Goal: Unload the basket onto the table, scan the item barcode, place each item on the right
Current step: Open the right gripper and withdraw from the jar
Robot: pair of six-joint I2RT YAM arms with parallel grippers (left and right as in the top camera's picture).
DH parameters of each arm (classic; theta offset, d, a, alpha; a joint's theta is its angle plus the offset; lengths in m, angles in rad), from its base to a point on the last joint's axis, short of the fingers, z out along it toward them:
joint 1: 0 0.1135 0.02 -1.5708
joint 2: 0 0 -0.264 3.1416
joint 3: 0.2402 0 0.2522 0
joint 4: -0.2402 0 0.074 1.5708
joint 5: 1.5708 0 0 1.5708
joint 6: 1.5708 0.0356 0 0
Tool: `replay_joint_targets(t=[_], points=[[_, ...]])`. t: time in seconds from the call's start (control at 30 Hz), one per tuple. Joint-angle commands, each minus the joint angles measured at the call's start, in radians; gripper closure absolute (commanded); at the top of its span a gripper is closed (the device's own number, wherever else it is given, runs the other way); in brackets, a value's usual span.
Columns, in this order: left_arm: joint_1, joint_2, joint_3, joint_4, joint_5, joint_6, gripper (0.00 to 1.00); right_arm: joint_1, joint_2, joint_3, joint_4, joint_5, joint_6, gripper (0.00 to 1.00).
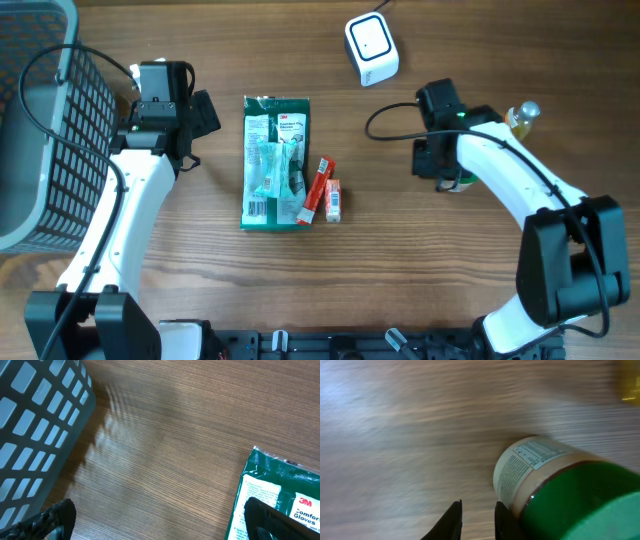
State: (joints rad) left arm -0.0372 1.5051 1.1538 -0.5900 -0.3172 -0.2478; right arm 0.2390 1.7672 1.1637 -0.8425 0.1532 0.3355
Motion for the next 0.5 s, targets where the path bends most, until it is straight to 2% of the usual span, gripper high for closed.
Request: replay_joint_targets(t=[0.0, 0.17, 0.27, 0.37, 0.47], points=[[0.005, -0.001, 0.011, 0.003, -0.009, 0.009, 0.0, -0.054, 0.01, -0.007, -0.004, 0.095, 0.005, 0.74], [0.005, -0.001, 0.011, 0.003, -0.009, 0.009, 0.0, -0.103, 0.009, -0.006, -0.01, 0.092, 0.005, 0.73], [0.005, -0.001, 0.011, 0.003, -0.009, 0.009, 0.0, -0.108, 0.009, 0.023, -0.011, 0.004, -0.027, 0.73], [0.005, -0.001, 0.011, 0.003, -0.009, 0.009, 0.0, -0.095, 0.009, 0.078, -0.014, -0.261, -0.073, 0.73], [0.005, -0.001, 0.011, 0.003, -0.009, 0.009, 0.0, -0.069, 0.008, 0.1, 0.022, -0.616, -0.071, 0.73]])
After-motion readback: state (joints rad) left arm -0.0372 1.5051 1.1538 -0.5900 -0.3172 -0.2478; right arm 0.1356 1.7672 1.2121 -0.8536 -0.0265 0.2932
